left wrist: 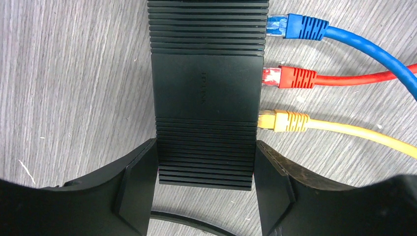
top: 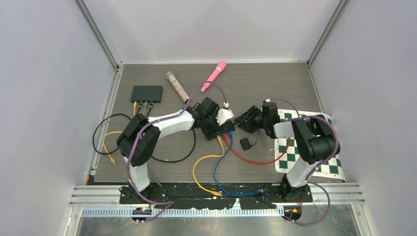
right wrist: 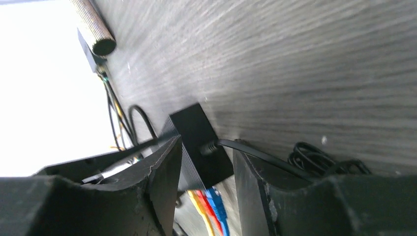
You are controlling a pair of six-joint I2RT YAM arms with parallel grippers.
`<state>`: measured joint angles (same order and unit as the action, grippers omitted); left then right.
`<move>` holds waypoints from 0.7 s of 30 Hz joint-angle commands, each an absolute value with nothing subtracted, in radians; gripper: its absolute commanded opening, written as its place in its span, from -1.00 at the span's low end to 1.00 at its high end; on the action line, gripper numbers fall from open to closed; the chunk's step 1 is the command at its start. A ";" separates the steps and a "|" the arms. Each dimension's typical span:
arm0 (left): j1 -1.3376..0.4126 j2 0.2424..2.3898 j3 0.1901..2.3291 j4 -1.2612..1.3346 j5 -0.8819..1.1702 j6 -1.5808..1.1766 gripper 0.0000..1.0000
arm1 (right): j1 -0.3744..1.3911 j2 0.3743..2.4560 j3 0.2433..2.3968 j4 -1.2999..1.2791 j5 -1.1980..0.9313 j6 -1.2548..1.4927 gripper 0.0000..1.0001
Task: Pull the plug from the switch port
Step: Pull the connector from the switch port.
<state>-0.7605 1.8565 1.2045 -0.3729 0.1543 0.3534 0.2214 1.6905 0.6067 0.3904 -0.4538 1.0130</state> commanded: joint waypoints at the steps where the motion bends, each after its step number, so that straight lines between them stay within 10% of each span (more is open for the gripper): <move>1: -0.780 1.871 1.120 -0.392 0.228 0.251 0.10 | 0.233 1.764 0.598 0.563 -0.361 1.145 -0.01; 21: -0.780 1.862 1.098 -0.344 0.255 0.253 0.12 | 0.318 1.724 0.588 0.551 -0.304 1.109 -0.69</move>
<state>-0.7643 1.8313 1.1530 -0.2996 0.1486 0.3126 0.2996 1.7512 0.5888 0.5282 -0.2958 1.1439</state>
